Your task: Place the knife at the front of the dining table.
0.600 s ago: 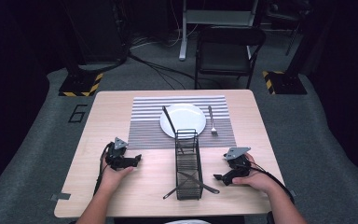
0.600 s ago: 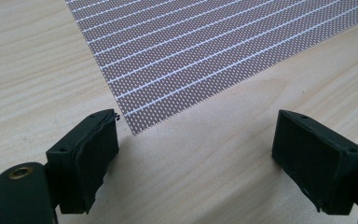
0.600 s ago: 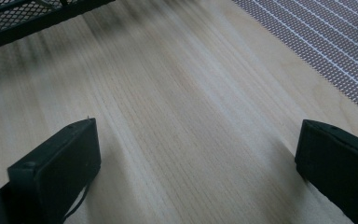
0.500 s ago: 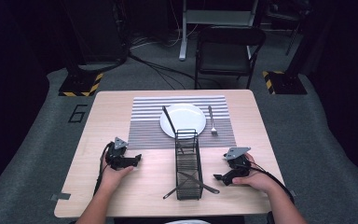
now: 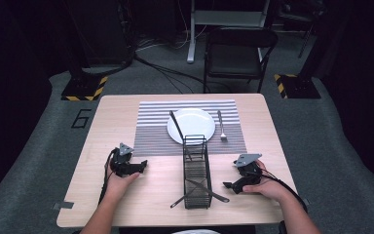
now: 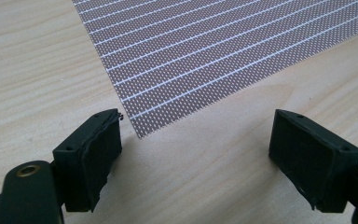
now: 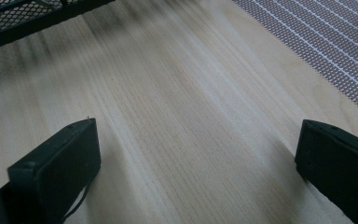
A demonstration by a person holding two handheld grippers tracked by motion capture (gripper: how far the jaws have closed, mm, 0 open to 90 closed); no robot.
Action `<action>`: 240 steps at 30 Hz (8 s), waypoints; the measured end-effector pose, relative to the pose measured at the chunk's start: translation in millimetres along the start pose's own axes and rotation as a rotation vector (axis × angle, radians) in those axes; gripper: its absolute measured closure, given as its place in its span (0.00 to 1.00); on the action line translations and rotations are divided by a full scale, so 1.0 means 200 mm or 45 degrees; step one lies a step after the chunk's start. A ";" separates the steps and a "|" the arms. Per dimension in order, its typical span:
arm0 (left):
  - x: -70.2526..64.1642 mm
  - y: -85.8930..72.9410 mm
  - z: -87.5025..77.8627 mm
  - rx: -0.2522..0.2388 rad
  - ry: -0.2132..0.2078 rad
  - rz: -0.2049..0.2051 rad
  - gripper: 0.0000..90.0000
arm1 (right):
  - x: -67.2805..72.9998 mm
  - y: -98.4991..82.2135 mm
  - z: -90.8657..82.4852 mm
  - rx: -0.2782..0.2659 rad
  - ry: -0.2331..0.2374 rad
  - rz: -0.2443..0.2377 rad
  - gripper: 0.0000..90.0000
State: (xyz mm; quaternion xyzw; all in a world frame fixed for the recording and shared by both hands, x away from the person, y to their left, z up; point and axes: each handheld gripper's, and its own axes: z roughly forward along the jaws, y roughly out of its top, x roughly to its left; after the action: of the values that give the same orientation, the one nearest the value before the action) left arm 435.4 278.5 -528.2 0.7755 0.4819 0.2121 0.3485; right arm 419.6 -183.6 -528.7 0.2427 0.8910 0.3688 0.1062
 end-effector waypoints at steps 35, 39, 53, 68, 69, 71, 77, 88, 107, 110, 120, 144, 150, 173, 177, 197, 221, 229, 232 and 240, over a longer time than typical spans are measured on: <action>-0.10 0.10 -0.14 -0.084 -0.157 -0.131 0.47 | 0.01 0.00 0.00 0.010 0.002 0.019 0.00; -0.13 0.13 -0.17 -0.087 -0.172 -0.141 0.48 | 0.00 0.00 0.00 0.003 0.000 0.010 0.00; -0.19 0.26 -0.23 -0.088 -0.194 -0.142 0.50 | 0.01 0.00 0.00 0.009 0.002 0.019 0.00; -0.29 0.40 -0.23 -0.100 -0.252 -0.101 0.53 | 0.01 0.00 0.00 0.009 0.002 0.019 0.00; -0.30 0.41 -0.23 -0.110 -0.252 -0.107 0.53 | 0.01 0.00 0.00 0.010 0.002 0.019 0.00; -0.31 0.42 -0.24 -0.109 -0.257 -0.096 0.53 | 0.01 0.00 0.00 0.011 0.003 0.019 0.00; -0.35 0.47 -0.24 -0.124 -0.291 -0.082 0.53 | 0.01 0.00 0.00 0.011 0.002 0.019 0.00; -0.40 0.56 -0.27 -0.144 -0.320 -0.041 0.53 | 0.01 0.00 0.00 0.003 0.000 0.019 0.00; -0.49 0.70 -0.26 -0.168 -0.382 -0.003 0.53 | 0.01 0.00 0.00 0.003 0.000 0.019 0.00; -0.50 0.72 -0.25 -0.168 -0.386 0.011 0.54 | 0.01 0.00 0.00 0.003 0.000 0.020 0.00; -0.53 0.75 -0.19 -0.156 -0.411 0.003 0.56 | 0.01 0.00 0.00 0.003 0.000 0.020 0.00; -0.56 0.76 -0.15 -0.168 -0.365 0.055 0.81 | 0.01 0.00 0.00 0.003 0.000 0.020 0.00; -0.58 0.75 -0.17 -0.183 -0.379 0.065 0.84 | 0.01 0.00 0.00 0.003 0.000 0.020 0.00; -0.71 0.81 -0.22 -0.179 -0.472 0.201 0.91 | 0.01 0.00 0.00 0.003 0.000 0.020 0.00; -0.71 0.83 -0.25 -0.174 -0.470 0.206 0.91 | 0.01 0.00 0.00 0.003 0.000 0.020 0.00; -0.68 0.94 -0.38 -0.196 -0.467 0.208 0.91 | 0.01 0.00 0.00 0.009 0.002 0.018 0.00; -0.58 1.05 -0.61 -0.261 -0.433 0.200 0.92 | 0.00 0.00 0.00 0.007 0.003 0.015 0.00; -0.55 1.05 -0.63 -0.263 -0.404 0.200 0.92 | 0.01 0.00 0.00 0.003 0.001 0.016 0.00; -0.51 1.04 -0.63 -0.258 -0.382 0.184 0.92 | 0.01 0.00 0.00 0.005 0.001 0.018 0.00; -0.43 1.01 -0.60 -0.255 -0.338 0.153 0.92 | 0.01 0.00 0.00 0.009 0.002 0.018 0.00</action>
State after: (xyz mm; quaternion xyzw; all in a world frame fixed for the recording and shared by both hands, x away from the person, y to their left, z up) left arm 438.6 182.2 -297.9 0.7854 0.3611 0.1753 0.4713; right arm 418.6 -183.3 -528.4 0.2491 0.8906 0.3667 0.1019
